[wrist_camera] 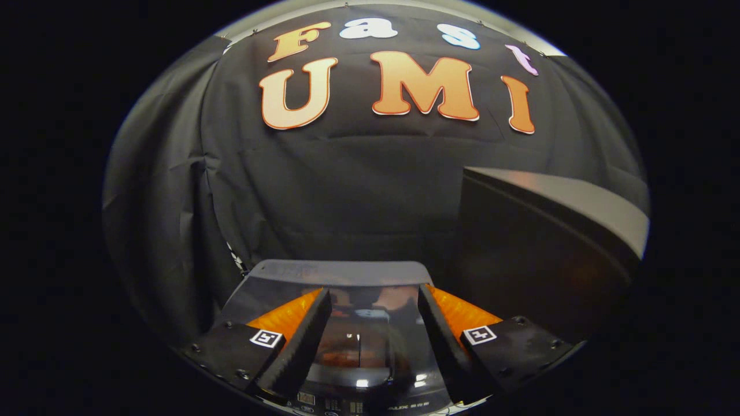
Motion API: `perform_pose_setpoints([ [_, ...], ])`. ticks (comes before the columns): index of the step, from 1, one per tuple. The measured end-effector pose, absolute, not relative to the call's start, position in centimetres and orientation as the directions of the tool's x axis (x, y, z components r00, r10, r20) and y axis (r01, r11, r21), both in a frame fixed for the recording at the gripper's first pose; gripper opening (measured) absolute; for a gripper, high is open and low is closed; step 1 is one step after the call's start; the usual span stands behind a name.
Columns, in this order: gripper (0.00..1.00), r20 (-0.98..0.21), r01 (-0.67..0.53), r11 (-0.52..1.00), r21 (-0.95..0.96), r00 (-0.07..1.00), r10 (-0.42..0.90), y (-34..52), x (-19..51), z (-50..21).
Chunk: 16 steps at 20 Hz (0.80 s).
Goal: Put the clothes into the washing machine and then close the washing machine lid.
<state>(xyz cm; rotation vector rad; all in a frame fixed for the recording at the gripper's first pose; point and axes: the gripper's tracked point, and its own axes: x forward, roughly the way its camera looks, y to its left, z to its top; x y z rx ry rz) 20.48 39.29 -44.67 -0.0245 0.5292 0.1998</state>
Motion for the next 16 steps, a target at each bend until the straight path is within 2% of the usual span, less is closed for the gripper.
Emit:
perform_pose_setpoints([
  [6, 0.98, -0.558, -0.166, 0.984, 0.064, 0.812, 0.173, 38.2, 18.4, -47.5],
  [16, 0.99, -0.491, -0.215, 0.974, 0.072, 0.842, 0.223, 39.9, 18.5, -41.2],
])
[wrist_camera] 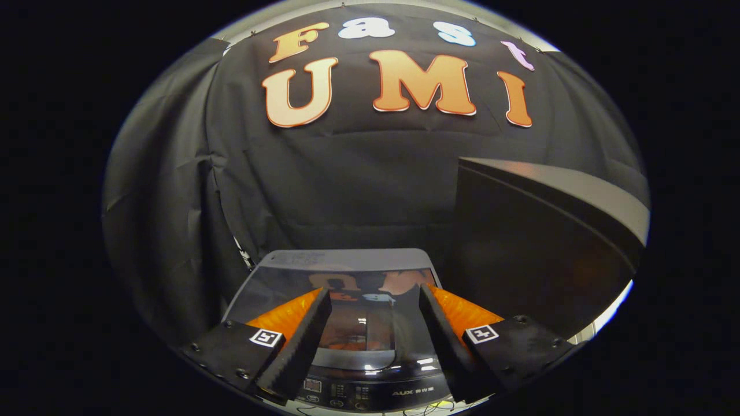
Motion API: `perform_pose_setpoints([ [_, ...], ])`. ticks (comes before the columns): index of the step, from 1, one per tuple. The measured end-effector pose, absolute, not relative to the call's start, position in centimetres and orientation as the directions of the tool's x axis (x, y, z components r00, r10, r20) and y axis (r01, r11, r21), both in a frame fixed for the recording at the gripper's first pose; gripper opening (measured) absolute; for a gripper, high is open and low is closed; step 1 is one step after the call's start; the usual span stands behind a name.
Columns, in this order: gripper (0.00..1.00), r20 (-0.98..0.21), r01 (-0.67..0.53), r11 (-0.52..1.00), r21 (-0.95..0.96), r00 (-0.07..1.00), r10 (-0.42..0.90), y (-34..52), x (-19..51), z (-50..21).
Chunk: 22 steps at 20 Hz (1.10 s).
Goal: Put the clothes into the washing machine and then close the washing machine lid.
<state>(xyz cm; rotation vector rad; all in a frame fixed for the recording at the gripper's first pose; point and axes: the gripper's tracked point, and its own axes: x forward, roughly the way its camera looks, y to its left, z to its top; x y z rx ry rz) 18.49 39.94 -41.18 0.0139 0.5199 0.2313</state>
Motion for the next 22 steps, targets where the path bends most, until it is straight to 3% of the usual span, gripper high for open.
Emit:
perform_pose_setpoints([
  [5, 0.99, -0.439, -0.210, 0.968, 0.137, 0.863, 0.250, 40.6, 17.9, -35.4],
  [12, 0.98, -0.281, -0.254, 0.963, 0.092, 0.921, 0.269, 39.9, 15.2, -24.0],
  [22, 0.98, -0.136, -0.208, 0.970, 0.124, 0.965, 0.224, 33.2, 10.2, -12.2],
])
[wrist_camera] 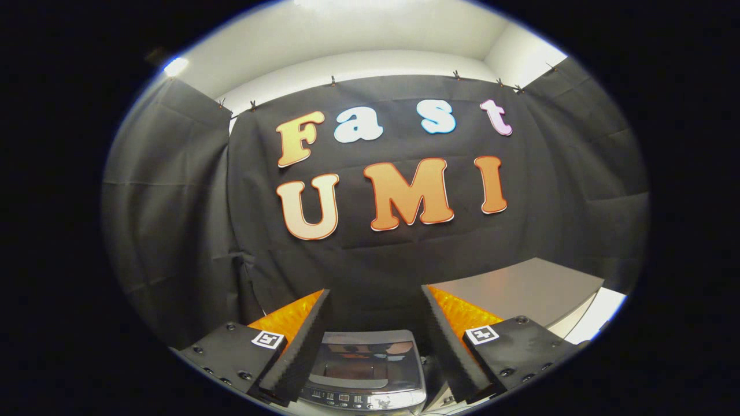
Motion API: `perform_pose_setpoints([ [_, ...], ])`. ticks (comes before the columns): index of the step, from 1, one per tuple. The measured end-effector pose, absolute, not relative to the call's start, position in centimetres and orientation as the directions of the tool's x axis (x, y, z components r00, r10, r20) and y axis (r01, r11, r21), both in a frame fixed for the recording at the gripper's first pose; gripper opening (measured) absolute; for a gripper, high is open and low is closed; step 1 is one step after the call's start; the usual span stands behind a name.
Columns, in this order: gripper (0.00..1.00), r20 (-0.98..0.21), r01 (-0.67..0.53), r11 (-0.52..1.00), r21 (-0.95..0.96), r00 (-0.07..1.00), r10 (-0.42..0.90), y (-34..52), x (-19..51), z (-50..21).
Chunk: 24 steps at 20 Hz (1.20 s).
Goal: Put the clothes into the washing machine and then close the washing machine lid.
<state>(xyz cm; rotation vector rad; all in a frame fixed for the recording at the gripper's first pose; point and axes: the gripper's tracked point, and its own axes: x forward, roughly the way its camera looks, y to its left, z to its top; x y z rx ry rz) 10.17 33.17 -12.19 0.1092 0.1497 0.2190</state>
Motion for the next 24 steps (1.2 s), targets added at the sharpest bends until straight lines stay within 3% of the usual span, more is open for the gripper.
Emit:
perform_pose_setpoints([
  [9, 0.97, -0.083, -0.150, 0.986, 0.069, 0.984, 0.155, 26.2, 6.0, -5.5],
  [24, 0.97, -0.091, -0.152, 0.987, 0.046, 0.984, 0.155, 24.2, 3.4, -4.5],
])
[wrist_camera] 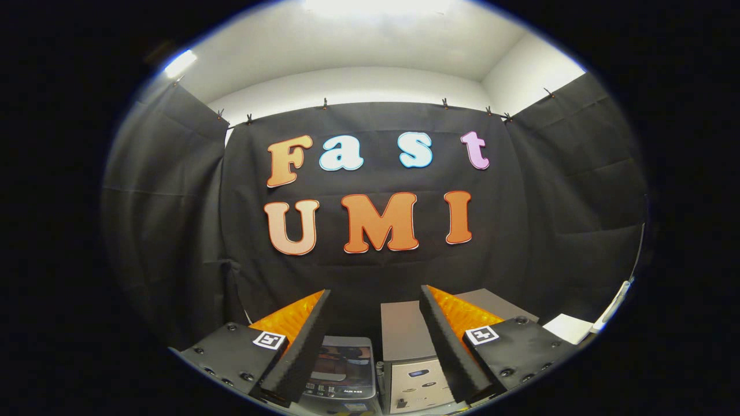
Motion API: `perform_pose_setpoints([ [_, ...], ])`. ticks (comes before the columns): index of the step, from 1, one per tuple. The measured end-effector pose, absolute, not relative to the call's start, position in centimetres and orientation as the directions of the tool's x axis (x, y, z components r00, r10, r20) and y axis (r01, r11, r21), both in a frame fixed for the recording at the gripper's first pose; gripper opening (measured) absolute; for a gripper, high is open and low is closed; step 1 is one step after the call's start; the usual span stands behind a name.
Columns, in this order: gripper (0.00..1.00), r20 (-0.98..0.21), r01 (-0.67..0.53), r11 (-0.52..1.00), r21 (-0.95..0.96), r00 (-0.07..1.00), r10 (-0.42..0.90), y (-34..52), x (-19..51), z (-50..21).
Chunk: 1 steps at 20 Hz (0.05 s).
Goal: Put the clothes into the washing machine and then close the washing machine lid.
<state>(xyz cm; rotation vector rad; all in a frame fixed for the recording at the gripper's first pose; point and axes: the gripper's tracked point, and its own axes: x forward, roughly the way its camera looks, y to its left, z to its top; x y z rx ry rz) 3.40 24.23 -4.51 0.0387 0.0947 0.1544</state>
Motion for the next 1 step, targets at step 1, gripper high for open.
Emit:
perform_pose_setpoints([
  [1, 0.97, -0.101, -0.157, 0.986, 0.053, 0.982, 0.161, 24.41, 3.59, -5.01],
])
